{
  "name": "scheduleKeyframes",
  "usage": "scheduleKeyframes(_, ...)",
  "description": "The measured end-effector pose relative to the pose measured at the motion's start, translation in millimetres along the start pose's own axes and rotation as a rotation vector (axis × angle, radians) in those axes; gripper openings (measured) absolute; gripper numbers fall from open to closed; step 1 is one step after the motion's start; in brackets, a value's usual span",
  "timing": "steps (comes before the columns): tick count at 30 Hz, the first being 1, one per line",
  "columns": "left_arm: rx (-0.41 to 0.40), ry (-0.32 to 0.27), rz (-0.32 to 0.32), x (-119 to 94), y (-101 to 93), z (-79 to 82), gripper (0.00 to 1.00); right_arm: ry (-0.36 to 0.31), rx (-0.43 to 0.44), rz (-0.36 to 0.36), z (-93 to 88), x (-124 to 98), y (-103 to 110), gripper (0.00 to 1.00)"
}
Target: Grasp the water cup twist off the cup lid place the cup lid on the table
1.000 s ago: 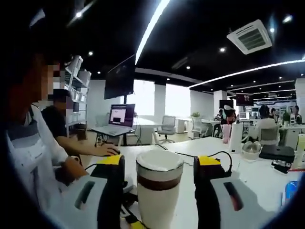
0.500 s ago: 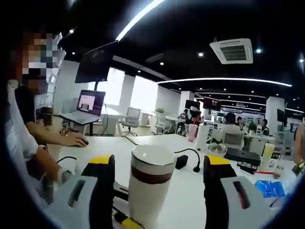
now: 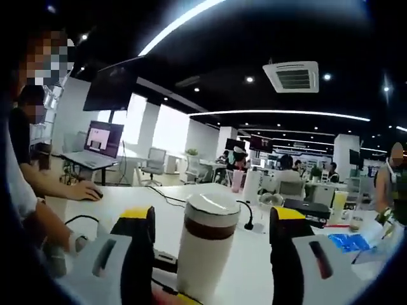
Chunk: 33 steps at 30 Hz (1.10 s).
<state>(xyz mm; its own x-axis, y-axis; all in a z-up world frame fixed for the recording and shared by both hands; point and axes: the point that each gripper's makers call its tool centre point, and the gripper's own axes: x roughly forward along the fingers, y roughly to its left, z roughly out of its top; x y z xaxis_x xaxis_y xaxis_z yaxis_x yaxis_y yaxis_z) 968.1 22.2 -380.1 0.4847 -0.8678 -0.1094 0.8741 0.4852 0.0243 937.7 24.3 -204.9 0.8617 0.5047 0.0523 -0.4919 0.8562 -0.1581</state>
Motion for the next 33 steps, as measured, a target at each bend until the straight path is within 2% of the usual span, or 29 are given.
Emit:
scheduleKeyframes(7, 0.0, 0.001, 0.001, -0.2, 0.0, -0.1, 0.5, -0.001, 0.051, 0.007, -1.6, 4.1, 16.5, 0.78)
scheduleKeyframes(10, 0.001, 0.002, 0.0, -0.5, -0.1, -0.2, 0.5, 0.006, 0.03, -0.008, -1.4, 4.3, 16.9, 0.78)
scheduleKeyframes(13, 0.0, 0.002, 0.0, -0.7, 0.0, -0.3, 0.5, -0.013, 0.052, -0.023, 1.7, 3.1, 17.3, 0.78)
scheduleKeyframes(15, 0.0, 0.002, 0.0, -0.8, 0.0, -0.4, 0.5, -0.026, 0.064, -0.061, 2.9, 2.6, 13.9, 0.78)
scheduleKeyframes(16, 0.0, 0.002, 0.0, -0.9, 0.0, -0.4, 0.5, -0.075, 0.08, -0.12, 8.7, 2.8, 9.5, 0.8)
scheduleKeyframes(17, 0.0, 0.002, 0.001, -0.9, 0.1, -0.4, 0.5, -0.085, 0.078, -0.158, 9.0, 3.3, 6.7, 0.8)
scheduleKeyframes(20, 0.0, 0.002, 0.001, -0.9, 0.2, -0.5, 0.5, -0.066, 0.084, -0.24, 3.1, 6.0, 0.9, 0.78)
scheduleKeyframes(22, 0.0, 0.003, 0.001, -1.0, 0.2, -0.5, 0.5, -0.081, 0.103, -0.299, 2.2, 6.9, -4.1, 0.76)
scheduleKeyframes(24, -0.001, 0.003, 0.001, -0.9, 0.4, -0.5, 0.5, -0.083, 0.099, -0.302, 2.2, 8.6, -2.4, 0.74)
scheduleKeyframes(33, -0.001, 0.004, 0.001, -0.8, 0.7, -0.5, 0.5, -0.066, 0.064, -0.326, 2.1, 16.9, 2.8, 0.76)
